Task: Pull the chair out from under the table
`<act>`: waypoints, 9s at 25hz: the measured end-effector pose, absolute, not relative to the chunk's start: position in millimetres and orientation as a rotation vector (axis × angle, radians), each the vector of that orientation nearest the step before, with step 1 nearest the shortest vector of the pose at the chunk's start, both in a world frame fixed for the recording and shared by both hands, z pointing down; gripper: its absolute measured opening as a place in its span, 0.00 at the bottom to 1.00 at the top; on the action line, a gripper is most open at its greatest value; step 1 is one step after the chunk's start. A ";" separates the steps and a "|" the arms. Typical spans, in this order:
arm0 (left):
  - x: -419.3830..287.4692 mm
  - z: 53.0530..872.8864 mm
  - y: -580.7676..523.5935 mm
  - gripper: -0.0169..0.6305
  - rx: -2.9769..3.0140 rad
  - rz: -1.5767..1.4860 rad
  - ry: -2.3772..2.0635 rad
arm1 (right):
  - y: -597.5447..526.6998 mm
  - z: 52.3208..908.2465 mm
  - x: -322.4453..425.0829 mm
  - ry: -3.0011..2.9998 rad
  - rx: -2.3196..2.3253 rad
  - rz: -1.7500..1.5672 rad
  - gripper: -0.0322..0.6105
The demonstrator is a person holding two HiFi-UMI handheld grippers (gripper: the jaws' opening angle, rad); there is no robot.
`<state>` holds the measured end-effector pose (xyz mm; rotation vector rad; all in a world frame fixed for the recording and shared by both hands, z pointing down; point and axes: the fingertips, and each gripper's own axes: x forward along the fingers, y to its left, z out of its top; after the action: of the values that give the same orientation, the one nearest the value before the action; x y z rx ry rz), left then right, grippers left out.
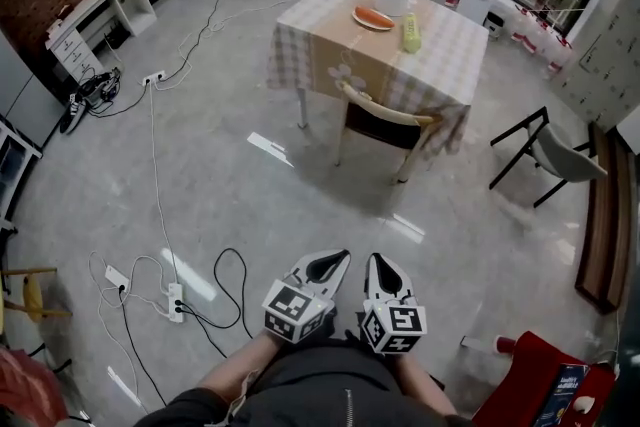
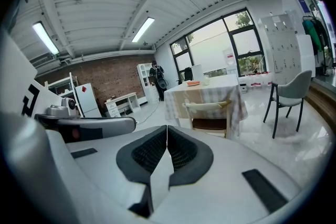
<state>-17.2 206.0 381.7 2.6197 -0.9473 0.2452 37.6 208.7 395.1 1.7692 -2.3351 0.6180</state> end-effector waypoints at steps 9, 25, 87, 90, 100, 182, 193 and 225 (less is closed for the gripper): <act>-13.2 382.9 157.9 0.04 2.652 0.247 -0.880 | 163.6 399.6 42.3 -2.303 1.827 0.628 0.07; -15.4 386.5 125.9 0.04 2.686 0.242 -0.793 | 126.4 388.3 36.3 -2.270 1.898 0.547 0.07; 72.6 410.1 -110.6 0.04 2.566 0.256 -0.924 | -117.4 395.2 119.7 -2.381 1.654 0.651 0.07; 78.4 414.5 -124.8 0.04 2.550 0.265 -0.934 | -133.7 399.5 122.9 -2.390 1.621 0.691 0.07; 93.4 427.7 -175.4 0.04 2.537 0.290 -0.982 | -193.0 422.6 133.7 -2.411 1.387 0.553 0.07; 69.2 560.9 -261.3 0.04 2.237 0.494 -1.125 | -288.7 657.0 135.8 -1.793 0.330 -0.008 0.23; 57.8 559.4 -253.0 0.04 2.250 0.509 -1.106 | -264.1 657.3 127.9 -1.789 0.309 -0.001 0.23; 31.0 564.2 -200.5 0.04 2.278 0.510 -1.021 | -214.5 658.9 120.8 -1.770 0.308 -0.024 0.23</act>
<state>31.0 -200.5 564.2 2.2777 -1.0205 0.5097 120.8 -214.5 658.9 0.3077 -1.7705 -0.0244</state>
